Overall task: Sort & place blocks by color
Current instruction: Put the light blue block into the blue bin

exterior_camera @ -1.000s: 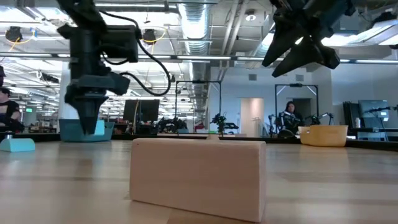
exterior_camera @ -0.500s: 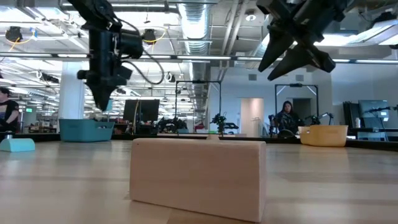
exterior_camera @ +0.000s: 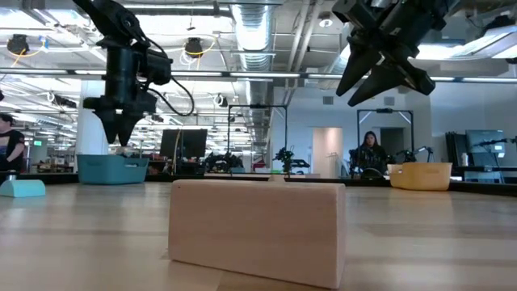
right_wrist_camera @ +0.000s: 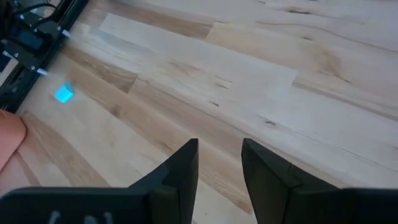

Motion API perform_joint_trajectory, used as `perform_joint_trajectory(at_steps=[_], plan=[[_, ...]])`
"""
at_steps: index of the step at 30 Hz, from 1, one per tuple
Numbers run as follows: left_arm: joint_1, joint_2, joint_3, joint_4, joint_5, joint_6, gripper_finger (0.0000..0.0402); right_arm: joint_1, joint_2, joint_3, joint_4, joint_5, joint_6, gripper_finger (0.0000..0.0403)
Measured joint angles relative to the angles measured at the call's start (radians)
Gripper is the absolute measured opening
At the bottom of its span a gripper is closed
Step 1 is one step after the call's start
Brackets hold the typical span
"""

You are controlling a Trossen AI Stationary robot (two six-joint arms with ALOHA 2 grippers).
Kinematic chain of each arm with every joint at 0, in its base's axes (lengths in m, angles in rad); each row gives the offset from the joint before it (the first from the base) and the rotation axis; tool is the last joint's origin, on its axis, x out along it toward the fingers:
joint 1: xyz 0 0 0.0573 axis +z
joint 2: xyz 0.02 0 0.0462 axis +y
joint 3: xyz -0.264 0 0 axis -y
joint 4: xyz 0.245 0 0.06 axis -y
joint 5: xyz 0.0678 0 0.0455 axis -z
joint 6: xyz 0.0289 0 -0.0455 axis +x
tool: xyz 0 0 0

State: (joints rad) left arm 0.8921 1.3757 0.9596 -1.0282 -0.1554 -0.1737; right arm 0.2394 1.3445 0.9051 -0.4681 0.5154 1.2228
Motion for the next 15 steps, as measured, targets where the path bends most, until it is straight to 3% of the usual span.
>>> perform_joint_trajectory(at_steps=[4,10,15], plan=[[-0.079,-0.002,0.0,-0.01,0.165,0.025,0.0219,0.0,0.0,0.0,-0.01,-0.014,-0.017,0.0142],[-0.344,-0.002,0.0,0.056,0.207,0.066,0.0211,0.0,0.0,0.0,-0.021,-0.05,-0.072,0.0142],[-0.549,-0.002,0.0,0.076,0.304,0.119,0.0204,0.0,0.0,0.0,-0.027,-0.058,-0.124,0.0144]])
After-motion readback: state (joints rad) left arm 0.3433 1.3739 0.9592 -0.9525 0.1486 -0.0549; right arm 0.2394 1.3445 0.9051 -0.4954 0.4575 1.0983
